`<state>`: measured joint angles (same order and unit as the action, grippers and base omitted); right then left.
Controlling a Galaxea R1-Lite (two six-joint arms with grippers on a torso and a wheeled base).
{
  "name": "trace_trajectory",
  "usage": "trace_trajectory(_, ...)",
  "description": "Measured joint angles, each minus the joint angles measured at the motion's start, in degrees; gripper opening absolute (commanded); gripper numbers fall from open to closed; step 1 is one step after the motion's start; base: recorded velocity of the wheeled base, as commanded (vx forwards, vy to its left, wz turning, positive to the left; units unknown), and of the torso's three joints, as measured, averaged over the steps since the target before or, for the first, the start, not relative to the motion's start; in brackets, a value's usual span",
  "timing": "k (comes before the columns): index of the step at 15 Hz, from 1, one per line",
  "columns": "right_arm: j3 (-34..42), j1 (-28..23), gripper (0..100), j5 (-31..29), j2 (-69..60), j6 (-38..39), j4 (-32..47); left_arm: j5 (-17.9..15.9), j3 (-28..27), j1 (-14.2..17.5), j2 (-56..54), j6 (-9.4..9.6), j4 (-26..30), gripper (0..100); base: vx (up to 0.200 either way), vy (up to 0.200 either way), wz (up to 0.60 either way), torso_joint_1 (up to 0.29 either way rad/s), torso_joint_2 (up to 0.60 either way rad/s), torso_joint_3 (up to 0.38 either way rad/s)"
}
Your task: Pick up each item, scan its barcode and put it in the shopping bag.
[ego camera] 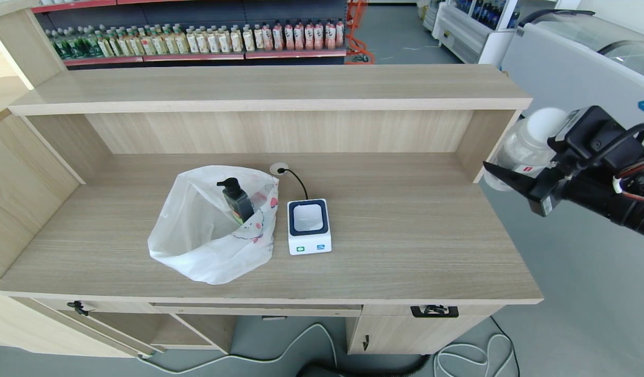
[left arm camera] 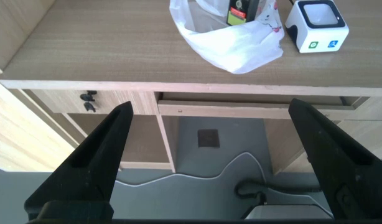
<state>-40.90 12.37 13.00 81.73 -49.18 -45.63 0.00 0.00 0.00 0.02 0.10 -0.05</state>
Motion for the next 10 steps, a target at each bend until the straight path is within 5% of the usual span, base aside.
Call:
trace_trajectory(4, 1.07, 1.02, 0, -0.05, 0.35, -0.12, 0.04, 0.00, 0.00, 0.00, 0.00, 0.00, 0.00, 100, 0.000, 0.000, 0.00, 0.000, 0.00, 0.000)
trace_trajectory(10, 0.61, 3.36, 0, 1.39, 0.49, 0.11, 0.06, 0.00, 0.00, 0.00, 0.00, 0.06, 0.05, 100, 0.000, 0.200, 0.00, 0.008, 0.01, 0.002)
